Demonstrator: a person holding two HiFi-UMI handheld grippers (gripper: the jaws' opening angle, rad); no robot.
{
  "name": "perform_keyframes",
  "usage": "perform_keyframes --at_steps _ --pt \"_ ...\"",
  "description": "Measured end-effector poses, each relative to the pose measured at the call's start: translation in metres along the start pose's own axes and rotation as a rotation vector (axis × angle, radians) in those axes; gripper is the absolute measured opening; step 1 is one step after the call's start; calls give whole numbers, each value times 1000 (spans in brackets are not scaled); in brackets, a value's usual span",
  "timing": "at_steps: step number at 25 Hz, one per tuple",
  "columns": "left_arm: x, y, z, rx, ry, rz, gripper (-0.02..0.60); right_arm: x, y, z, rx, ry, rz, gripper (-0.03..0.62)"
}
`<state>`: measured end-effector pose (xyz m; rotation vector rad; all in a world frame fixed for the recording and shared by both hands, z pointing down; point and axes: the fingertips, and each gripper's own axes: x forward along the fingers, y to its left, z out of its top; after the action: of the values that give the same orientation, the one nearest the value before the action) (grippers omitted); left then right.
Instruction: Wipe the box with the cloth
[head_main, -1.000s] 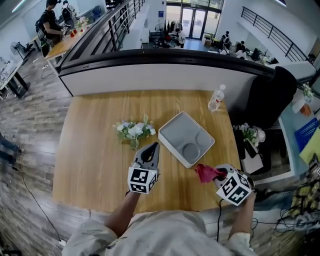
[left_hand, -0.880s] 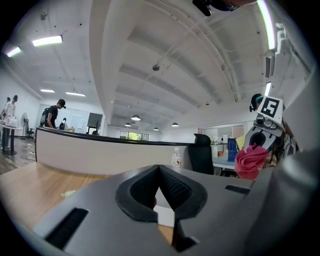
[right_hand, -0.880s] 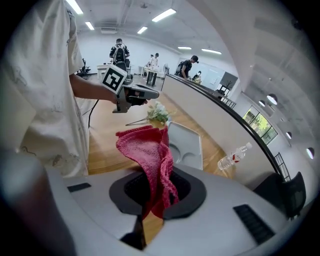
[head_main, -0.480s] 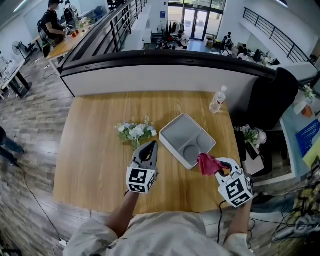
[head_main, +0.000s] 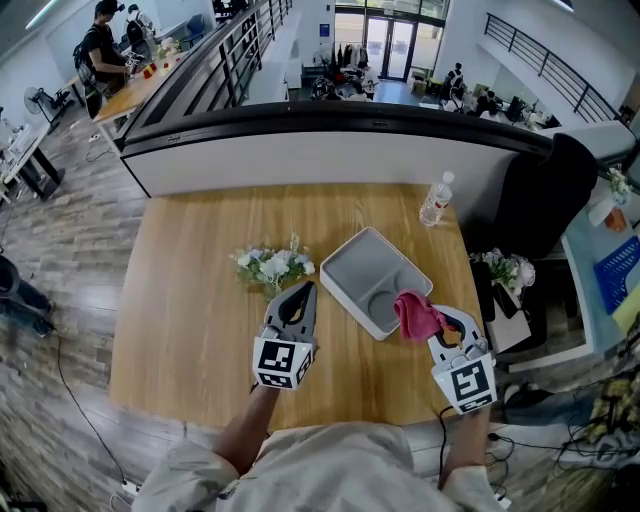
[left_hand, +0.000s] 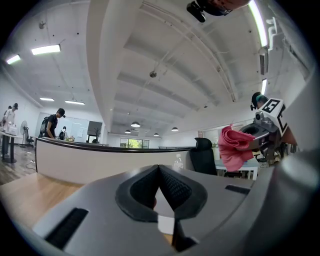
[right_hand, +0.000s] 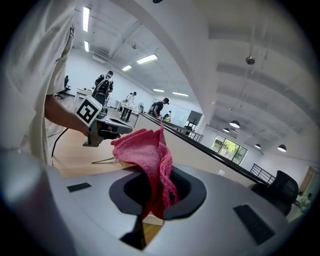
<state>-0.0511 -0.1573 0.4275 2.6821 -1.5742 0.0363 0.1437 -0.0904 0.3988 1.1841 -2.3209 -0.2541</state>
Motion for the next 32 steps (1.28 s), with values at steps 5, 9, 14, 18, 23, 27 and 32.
perform_keyframes --at_steps 5,9,14,18,23,27,32 --pt "0 1 6 8 -16 8 9 3 -6 3 42 -88 -32 55" --pt "0 0 11 19 -29 9 9 6 -8 5 90 -125 -59 55" --pt "0 -1 17 35 -41 8 10 10 -10 8 154 -168 -89 55" --pt "-1 -2 21 37 -49 12 10 9 -15 6 232 -200 -103 54" --pt "-1 -1 24 40 -60 16 9 9 -20 4 310 -235 -158 55" --pt "-2 -1 24 41 -63 18 9 12 -17 2 341 -239 -167 55" --pt "0 -1 20 40 -54 21 9 16 -20 -3 399 -235 -193 54"
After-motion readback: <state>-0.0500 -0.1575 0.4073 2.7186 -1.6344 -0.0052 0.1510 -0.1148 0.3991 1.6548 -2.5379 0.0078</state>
